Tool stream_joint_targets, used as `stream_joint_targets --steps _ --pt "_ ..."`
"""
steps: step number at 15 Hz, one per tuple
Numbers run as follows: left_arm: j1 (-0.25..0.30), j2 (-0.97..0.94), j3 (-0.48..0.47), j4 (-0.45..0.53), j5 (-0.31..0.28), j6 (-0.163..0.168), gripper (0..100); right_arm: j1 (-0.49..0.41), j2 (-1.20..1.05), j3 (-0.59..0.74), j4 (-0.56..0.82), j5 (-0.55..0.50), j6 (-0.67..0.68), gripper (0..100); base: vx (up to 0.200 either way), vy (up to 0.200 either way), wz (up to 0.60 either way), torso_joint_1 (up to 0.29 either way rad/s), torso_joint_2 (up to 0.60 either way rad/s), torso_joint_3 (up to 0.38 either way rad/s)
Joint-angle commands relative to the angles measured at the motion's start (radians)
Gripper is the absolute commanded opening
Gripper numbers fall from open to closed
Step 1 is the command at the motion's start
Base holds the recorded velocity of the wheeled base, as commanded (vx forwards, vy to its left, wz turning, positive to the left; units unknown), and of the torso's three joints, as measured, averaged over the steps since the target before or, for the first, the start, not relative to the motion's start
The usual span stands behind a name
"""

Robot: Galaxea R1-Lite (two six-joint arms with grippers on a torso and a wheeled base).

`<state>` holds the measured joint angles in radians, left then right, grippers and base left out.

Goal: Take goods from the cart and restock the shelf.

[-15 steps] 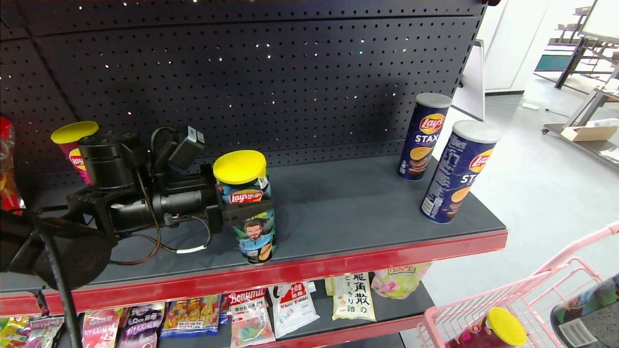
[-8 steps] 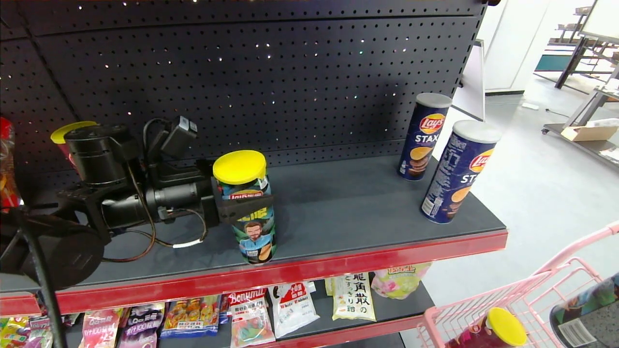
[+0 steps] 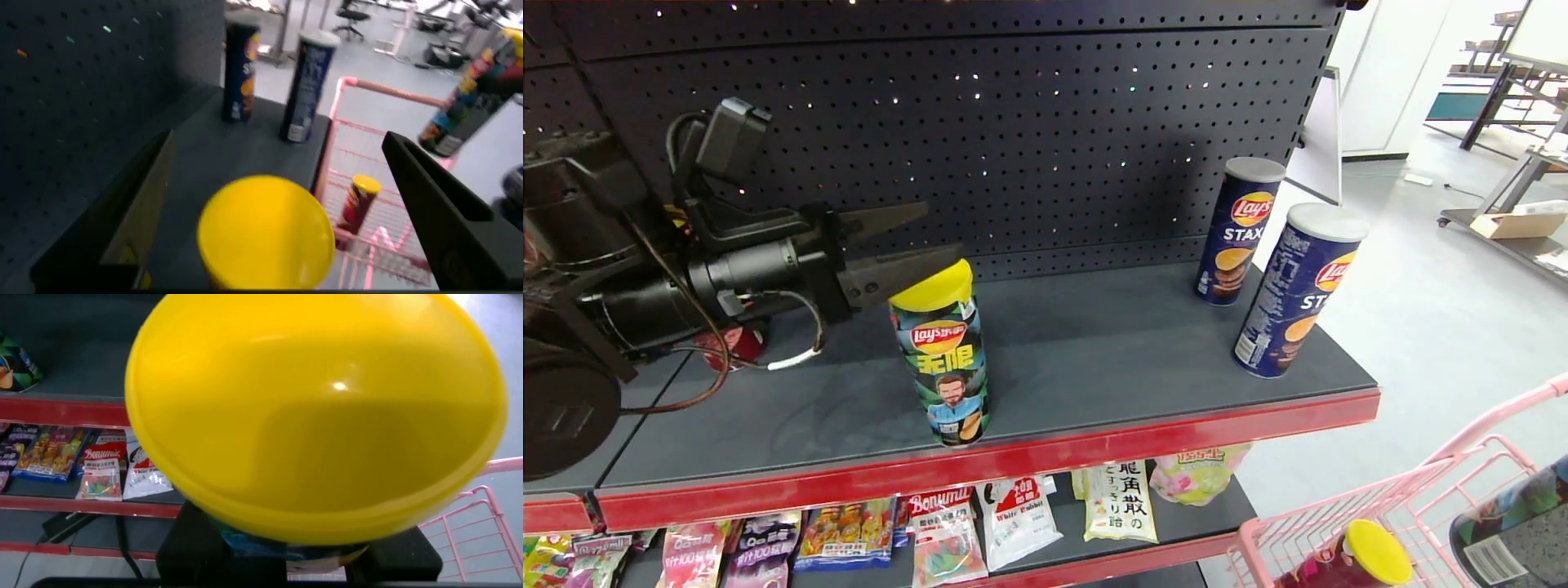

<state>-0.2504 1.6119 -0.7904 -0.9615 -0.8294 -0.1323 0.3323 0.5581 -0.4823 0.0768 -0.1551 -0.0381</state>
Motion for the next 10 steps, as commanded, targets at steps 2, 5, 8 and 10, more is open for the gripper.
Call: stream_joint_targets --steps 2,5,8,10 --pt "0.008 -0.030 -0.047 0.010 0.265 -0.001 100 0.001 0.029 -0.009 0.003 0.000 -0.002 0 0.000 0.000 0.00 0.000 0.00 0.000" --pt "-0.023 -0.081 -0.058 0.152 0.905 0.014 100 -0.007 0.171 -0.113 0.004 -0.001 -0.002 0 0.000 0.000 0.00 0.000 0.00 0.000" --pt "-0.059 -0.331 -0.035 0.599 0.905 0.036 100 -0.157 0.299 -0.202 0.074 -0.103 -0.120 0 0.000 0.000 0.00 0.000 0.00 0.000" --pt "-0.061 -0.480 -0.029 0.854 0.869 0.056 100 -0.161 0.332 -0.200 0.020 -0.040 -0.121 0 0.000 0.000 0.00 0.000 0.00 0.000"
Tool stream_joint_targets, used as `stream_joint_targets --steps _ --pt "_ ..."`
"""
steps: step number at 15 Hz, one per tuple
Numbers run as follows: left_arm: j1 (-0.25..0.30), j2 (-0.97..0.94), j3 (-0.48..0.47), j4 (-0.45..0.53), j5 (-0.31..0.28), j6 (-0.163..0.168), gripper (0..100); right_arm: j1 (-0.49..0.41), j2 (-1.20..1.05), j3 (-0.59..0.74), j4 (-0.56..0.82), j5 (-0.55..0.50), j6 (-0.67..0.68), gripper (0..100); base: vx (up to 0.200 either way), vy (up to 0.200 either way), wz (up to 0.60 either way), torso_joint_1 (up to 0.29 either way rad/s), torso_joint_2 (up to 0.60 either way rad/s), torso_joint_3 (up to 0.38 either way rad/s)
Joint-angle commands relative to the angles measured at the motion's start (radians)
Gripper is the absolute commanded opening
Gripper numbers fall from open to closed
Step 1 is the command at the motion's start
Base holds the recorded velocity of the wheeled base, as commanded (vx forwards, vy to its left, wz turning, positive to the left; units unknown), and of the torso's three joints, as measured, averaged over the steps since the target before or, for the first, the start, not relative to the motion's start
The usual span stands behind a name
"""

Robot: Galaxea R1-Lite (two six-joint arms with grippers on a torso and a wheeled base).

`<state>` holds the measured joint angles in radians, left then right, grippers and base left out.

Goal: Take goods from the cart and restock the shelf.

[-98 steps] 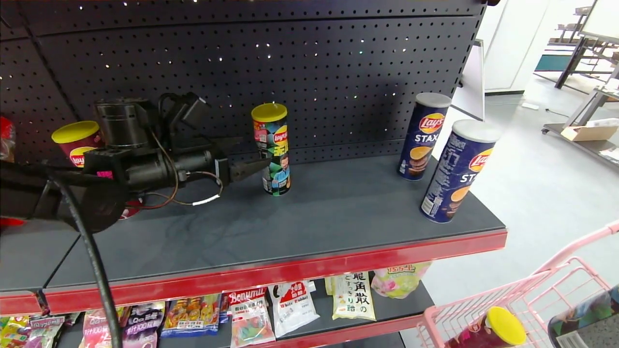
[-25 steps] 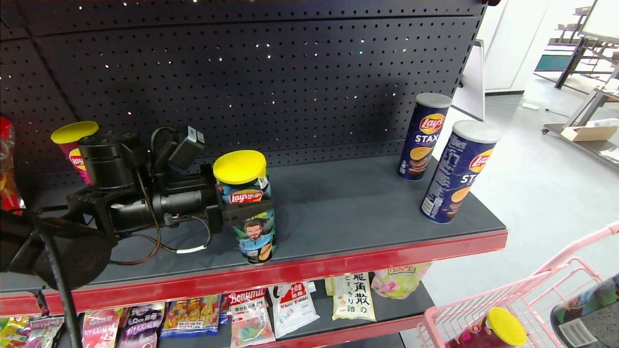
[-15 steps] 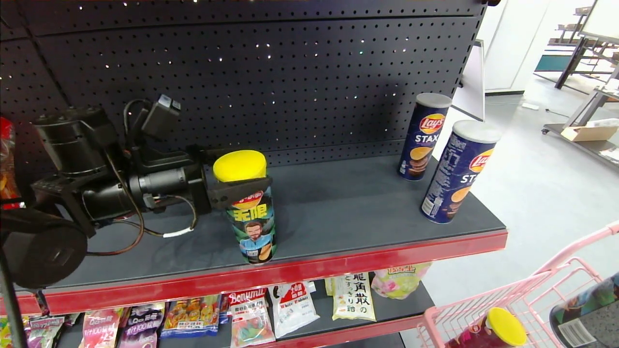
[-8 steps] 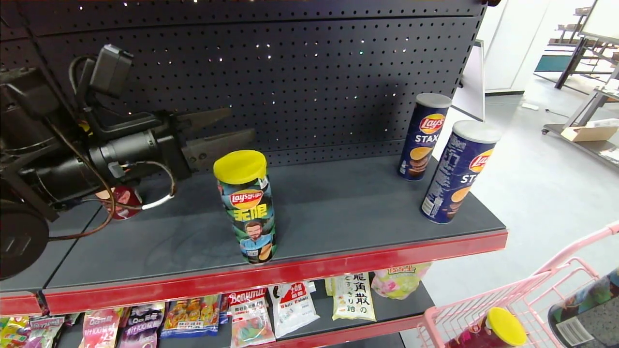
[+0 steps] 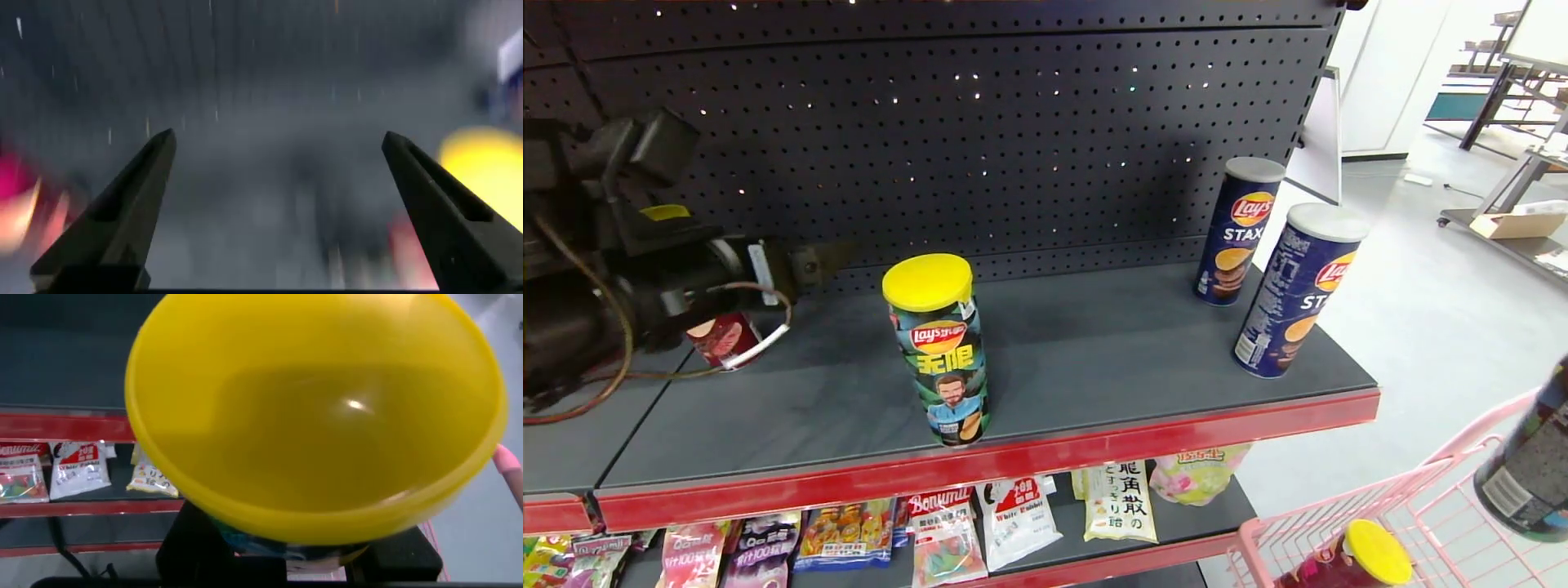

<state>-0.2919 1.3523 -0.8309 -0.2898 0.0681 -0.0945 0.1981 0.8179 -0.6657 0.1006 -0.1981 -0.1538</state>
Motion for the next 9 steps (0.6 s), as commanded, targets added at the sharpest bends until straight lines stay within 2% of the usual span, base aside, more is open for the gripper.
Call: stream_joint_targets --steps 1,2,3,4,5,6,7,9 --pt "-0.018 -0.295 0.058 0.244 -0.024 0.032 100 -0.028 0.070 -0.014 0.001 0.037 -0.006 0 0.000 0.000 0.00 0.000 0.00 0.000" --pt "-0.010 -0.358 0.121 0.255 0.006 0.062 100 -0.026 0.064 -0.008 0.002 0.066 -0.006 0 0.000 0.000 0.00 0.000 0.00 0.000" --pt "0.010 -0.412 0.200 0.253 0.048 0.117 100 -0.026 0.056 0.005 0.002 0.120 -0.006 0 0.000 0.000 0.00 0.000 0.00 0.000" --pt "0.017 -0.470 0.277 0.247 0.059 0.154 100 -0.026 0.046 0.015 0.001 0.172 -0.010 0 0.000 0.000 0.00 0.000 0.00 0.000" --pt "0.016 -0.519 0.319 0.250 0.056 0.168 100 -0.026 0.043 0.021 0.002 0.190 -0.018 0 0.000 0.000 0.00 0.000 0.00 0.000" --pt "0.016 -0.519 0.319 0.250 0.056 0.168 100 -0.026 0.043 0.021 0.002 0.190 -0.018 0 0.000 0.000 0.00 0.000 0.00 0.000" --pt "0.014 -0.598 0.395 0.250 0.055 0.170 100 -0.031 0.043 0.032 0.001 0.186 -0.064 0 0.000 0.000 0.00 0.000 0.00 0.000" --pt "0.017 -0.638 0.432 0.253 0.062 0.168 100 -0.032 0.044 0.029 -0.001 0.186 -0.069 0 0.000 0.000 0.00 0.000 0.00 0.000"
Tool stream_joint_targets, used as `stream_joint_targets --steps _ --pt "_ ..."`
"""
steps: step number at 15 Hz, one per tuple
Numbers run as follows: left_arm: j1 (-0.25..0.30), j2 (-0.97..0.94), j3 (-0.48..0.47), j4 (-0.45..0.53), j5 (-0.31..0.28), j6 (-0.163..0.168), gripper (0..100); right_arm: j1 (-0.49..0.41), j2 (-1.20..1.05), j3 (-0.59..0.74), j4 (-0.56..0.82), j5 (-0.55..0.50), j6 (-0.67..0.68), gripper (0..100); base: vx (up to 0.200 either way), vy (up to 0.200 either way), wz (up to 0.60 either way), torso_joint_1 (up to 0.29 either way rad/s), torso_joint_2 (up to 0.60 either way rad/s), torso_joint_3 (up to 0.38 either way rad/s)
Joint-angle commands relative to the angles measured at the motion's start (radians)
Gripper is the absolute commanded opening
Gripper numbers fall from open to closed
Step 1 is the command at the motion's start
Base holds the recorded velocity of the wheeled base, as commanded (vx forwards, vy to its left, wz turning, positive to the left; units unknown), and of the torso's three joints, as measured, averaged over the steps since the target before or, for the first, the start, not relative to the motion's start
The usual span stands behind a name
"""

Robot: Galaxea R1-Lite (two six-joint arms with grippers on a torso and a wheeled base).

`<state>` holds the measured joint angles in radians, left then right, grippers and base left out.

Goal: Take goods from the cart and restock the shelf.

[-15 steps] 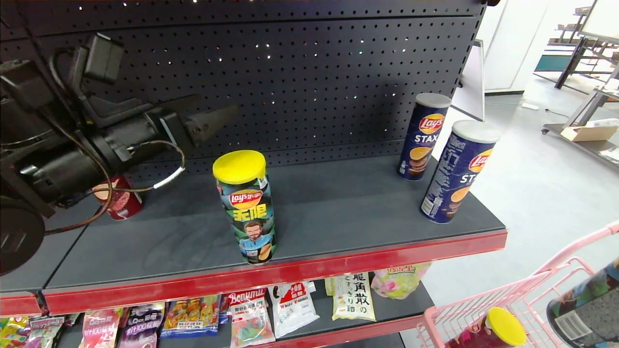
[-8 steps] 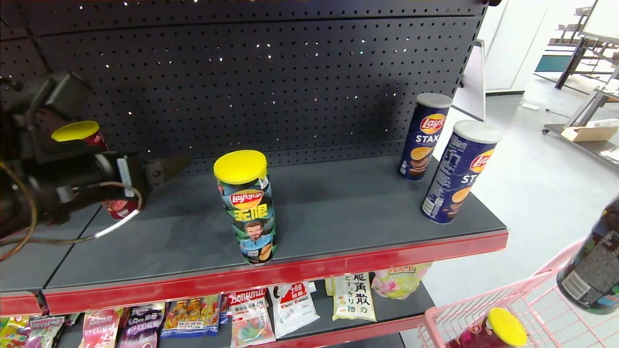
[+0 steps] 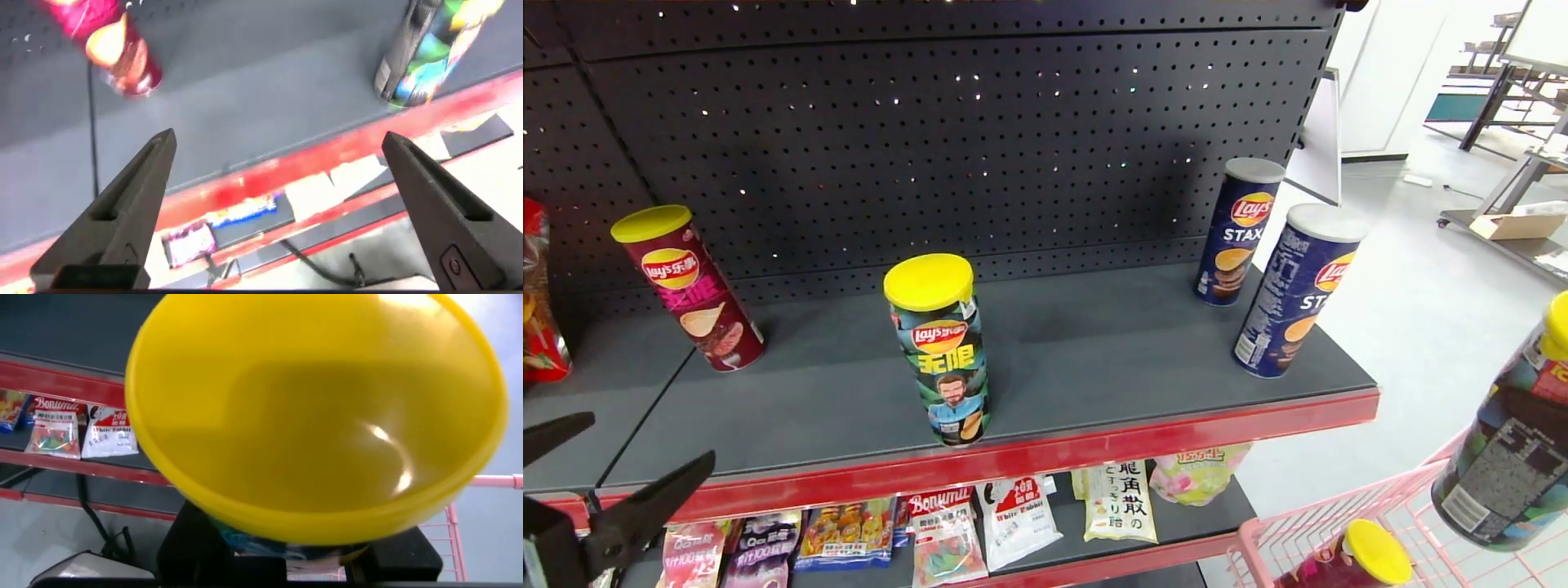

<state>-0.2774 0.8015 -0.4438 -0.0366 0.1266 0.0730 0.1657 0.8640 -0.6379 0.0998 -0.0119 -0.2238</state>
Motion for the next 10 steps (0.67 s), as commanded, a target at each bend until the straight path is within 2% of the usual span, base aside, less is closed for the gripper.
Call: stream_joint_targets --steps 1,3,10 --pt "0.003 -0.107 0.068 0.000 0.004 0.002 100 0.000 -0.002 0.004 0.000 -0.002 0.001 0 0.000 0.000 0.00 0.000 0.00 0.000" --pt "0.001 -0.110 0.083 0.000 0.005 0.004 100 0.000 -0.002 0.006 0.000 -0.003 0.001 0 0.000 0.000 0.00 0.000 0.00 0.000" --pt "0.001 -0.113 0.091 0.000 0.005 0.004 100 -0.022 0.001 0.007 -0.005 0.000 0.000 0 0.000 0.000 0.60 0.002 0.00 0.003"
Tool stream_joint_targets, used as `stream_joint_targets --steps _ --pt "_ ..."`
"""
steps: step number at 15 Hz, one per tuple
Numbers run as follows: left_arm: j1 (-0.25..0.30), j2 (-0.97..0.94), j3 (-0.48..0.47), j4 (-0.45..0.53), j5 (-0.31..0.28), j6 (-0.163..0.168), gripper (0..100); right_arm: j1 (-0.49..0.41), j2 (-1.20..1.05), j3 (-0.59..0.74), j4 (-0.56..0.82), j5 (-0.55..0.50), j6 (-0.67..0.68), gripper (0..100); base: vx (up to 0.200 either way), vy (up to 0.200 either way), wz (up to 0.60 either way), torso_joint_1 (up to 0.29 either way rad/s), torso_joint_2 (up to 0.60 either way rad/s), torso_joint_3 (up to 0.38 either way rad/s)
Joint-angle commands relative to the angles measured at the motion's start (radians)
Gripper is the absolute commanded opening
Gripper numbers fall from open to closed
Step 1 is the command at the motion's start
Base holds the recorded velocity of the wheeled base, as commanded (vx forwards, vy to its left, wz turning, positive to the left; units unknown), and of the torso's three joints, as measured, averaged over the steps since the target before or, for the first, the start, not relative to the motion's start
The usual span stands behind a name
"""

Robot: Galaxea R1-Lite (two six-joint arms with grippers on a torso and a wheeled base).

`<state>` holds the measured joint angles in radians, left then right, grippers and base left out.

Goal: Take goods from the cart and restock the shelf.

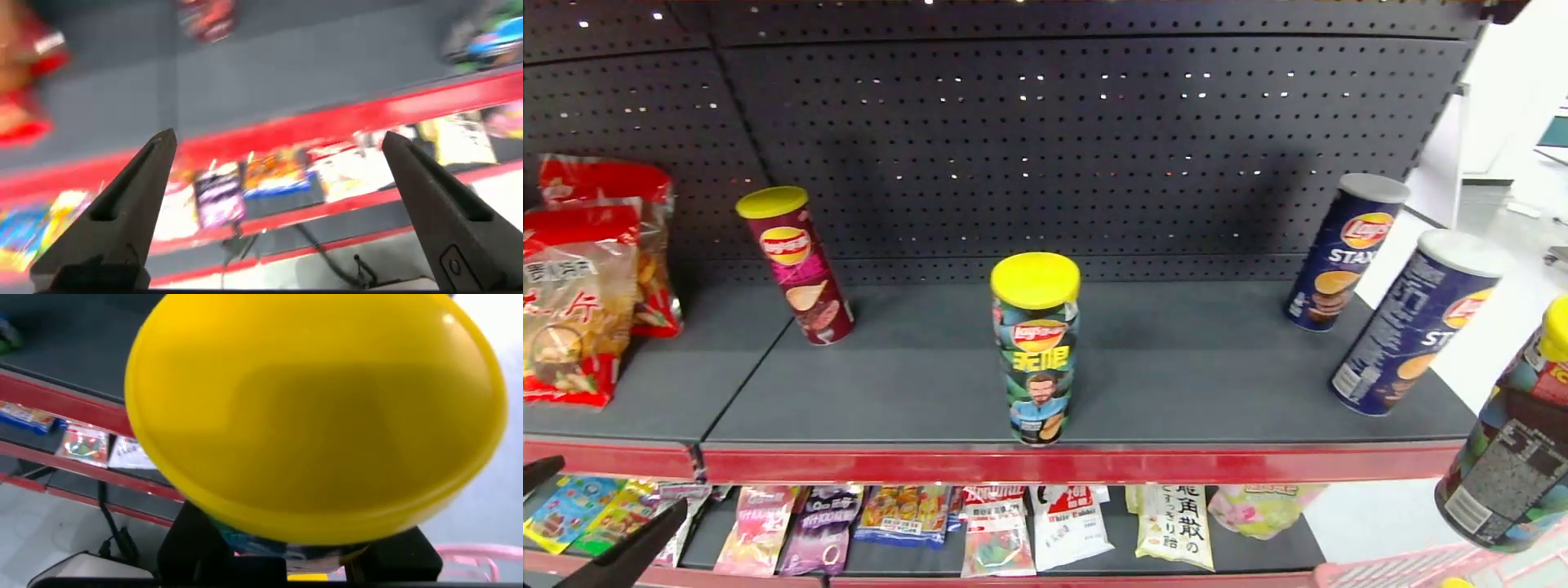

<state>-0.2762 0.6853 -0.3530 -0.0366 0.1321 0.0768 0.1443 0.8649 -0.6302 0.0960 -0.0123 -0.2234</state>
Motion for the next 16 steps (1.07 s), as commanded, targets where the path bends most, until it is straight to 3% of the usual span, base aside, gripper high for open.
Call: stream_joint_targets --steps 1,5,6,7,11,13,16 --pt "0.000 0.002 0.002 0.000 -0.002 0.000 100 0.000 0.002 -0.002 -0.004 0.002 -0.001 0 0.000 0.000 0.60 -0.007 0.00 0.007" --pt "0.000 -0.110 0.028 0.049 -0.011 0.000 100 0.012 0.057 -0.065 -0.018 0.049 -0.016 0 0.000 0.000 0.00 0.000 0.00 0.000" --pt "-0.001 -0.185 0.017 0.179 -0.016 0.000 100 0.017 0.123 -0.105 -0.030 0.083 -0.016 0 0.000 0.000 0.00 0.000 0.00 0.000" --pt "-0.001 -0.233 0.020 0.248 -0.028 -0.005 100 0.026 0.178 -0.131 -0.042 0.117 -0.013 0 0.000 0.000 0.00 0.000 0.00 0.000" --pt "0.006 -0.389 0.094 0.262 -0.063 -0.009 100 0.040 0.384 -0.175 -0.265 0.164 -0.016 0 0.000 0.000 0.00 0.000 0.00 0.000" --pt "-0.011 -0.469 0.152 0.254 -0.144 -0.068 100 0.071 0.482 -0.187 -0.309 0.233 0.018 0 0.000 0.000 0.00 0.000 0.00 0.000" --pt "-0.026 -0.652 0.247 0.224 -0.147 -0.083 100 0.069 0.602 -0.270 -0.343 0.265 0.064 0 0.000 0.000 0.00 0.000 0.00 0.000"
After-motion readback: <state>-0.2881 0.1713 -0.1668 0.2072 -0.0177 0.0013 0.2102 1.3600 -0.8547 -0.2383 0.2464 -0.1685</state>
